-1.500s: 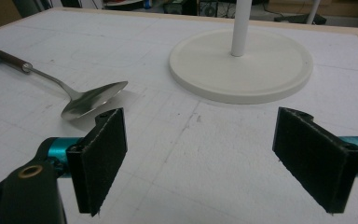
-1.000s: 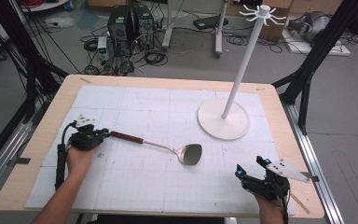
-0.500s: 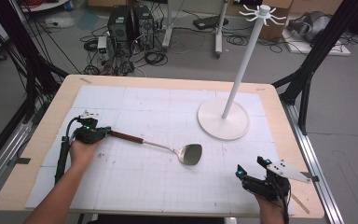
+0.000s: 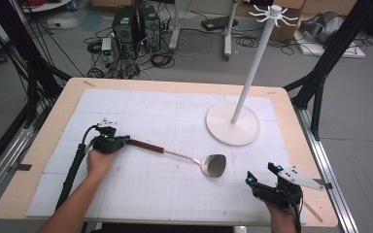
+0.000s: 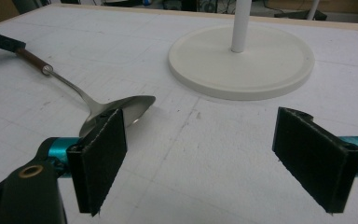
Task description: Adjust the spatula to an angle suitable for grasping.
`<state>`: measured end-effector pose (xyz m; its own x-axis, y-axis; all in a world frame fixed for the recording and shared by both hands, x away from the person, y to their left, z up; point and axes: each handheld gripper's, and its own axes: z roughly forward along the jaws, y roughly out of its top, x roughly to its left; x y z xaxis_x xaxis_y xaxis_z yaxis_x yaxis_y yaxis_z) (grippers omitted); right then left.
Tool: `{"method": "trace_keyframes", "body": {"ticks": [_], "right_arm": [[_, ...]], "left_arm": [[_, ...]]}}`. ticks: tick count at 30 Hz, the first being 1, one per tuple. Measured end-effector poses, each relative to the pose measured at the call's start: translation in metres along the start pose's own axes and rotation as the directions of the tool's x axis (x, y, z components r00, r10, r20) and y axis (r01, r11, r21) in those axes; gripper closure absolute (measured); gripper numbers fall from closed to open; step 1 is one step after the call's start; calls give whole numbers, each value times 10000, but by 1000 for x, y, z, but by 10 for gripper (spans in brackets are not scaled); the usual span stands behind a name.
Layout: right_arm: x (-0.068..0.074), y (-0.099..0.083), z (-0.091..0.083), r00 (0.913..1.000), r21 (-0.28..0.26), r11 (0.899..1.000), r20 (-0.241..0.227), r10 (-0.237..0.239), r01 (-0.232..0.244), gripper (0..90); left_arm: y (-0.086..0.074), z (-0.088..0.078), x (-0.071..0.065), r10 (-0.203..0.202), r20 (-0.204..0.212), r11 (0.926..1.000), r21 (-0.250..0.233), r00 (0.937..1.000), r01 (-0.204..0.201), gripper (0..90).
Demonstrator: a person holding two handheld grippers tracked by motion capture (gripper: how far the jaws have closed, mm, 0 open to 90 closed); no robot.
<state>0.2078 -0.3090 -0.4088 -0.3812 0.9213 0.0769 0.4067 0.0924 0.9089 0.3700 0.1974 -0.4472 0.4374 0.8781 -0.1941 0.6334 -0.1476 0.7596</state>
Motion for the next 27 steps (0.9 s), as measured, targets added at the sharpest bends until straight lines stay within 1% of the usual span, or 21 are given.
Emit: {"method": "trace_keyframes", "body": {"ticks": [2,5,6,8,9,12,13,15,16,17,19,20,21,22,23,24,25,26,27], "right_arm": [[0,0,0,10000,32,10000,-8,21,-21,167],[1,0,1,10000,42,10000,-36,23,-23,168],[1,0,1,10000,44,10000,-50,-5,5,170],[1,0,1,10000,62,10000,-68,-17,18,177],[1,0,1,10000,70,10000,-78,-17,18,181],[0,0,2,9999,68,10000,-104,-4,5,181],[1,0,2,9999,75,10000,-118,34,-33,182],[1,0,2,10000,94,9999,-88,38,-37,187],[1,1,3,10000,93,10000,-59,-18,19,222],[1,2,4,10000,94,9999,-84,-43,44,259],[2,5,9,9995,115,9998,-272,-141,144,299],[3,7,13,9989,172,9997,-451,-149,157,353],[3,10,18,9965,268,9995,-813,-170,192,427],[5,12,25,9935,422,9988,-1126,-193,241,487],[6,15,33,9897,572,9974,-1385,-360,442,555],[8,18,41,9848,796,9948,-1664,-500,640,634],[11,21,49,9800,1041,9913,-1899,-595,804,704],[15,24,59,9750,1245,9868,-2089,-755,1031,760],[19,28,68,9686,1421,9814,-2301,-943,1293,803]], "left_arm": [[0,2,-6,-62,140,10000,-46,9999,63,894],[-2,5,-14,45,201,10000,-42,9998,-44,895],[-2,6,-16,8,232,10000,-57,9997,-7,895],[-2,7,-20,-101,432,9999,-52,9990,103,895],[-2,8,-23,-86,470,9999,-49,9989,88,894],[-2,10,-32,93,689,10000,30,9976,-95,894],[0,10,-35,227,695,9997,42,9973,-231,894],[3,5,-36,216,806,9993,-323,9965,-191,884],[5,1,-34,156,835,9988,-473,9964,-117,856],[7,-4,-32,179,744,9977,-671,9971,-129,837],[9,-16,-26,232,621,9939,-1094,9978,-163,796],[10,-22,-23,277,552,9912,-1309,9981,-202,766],[10,-29,-20,230,498,9884,-1509,9985,-153,716],[9,-35,-17,220,466,9852,-1711,9987,-137,664],[9,-41,-15,277,480,9829,-1835,9985,-184,622],[9,-45,-13,454,442,9813,-1892,9980,-363,594],[8,-50,-12,633,378,9797,-1927,9973,-548,548],[6,-55,-11,779,325,9765,-2040,9964,-697,519],[4,-59,-11,863,347,9729,-2182,9957,-767,515]]}}
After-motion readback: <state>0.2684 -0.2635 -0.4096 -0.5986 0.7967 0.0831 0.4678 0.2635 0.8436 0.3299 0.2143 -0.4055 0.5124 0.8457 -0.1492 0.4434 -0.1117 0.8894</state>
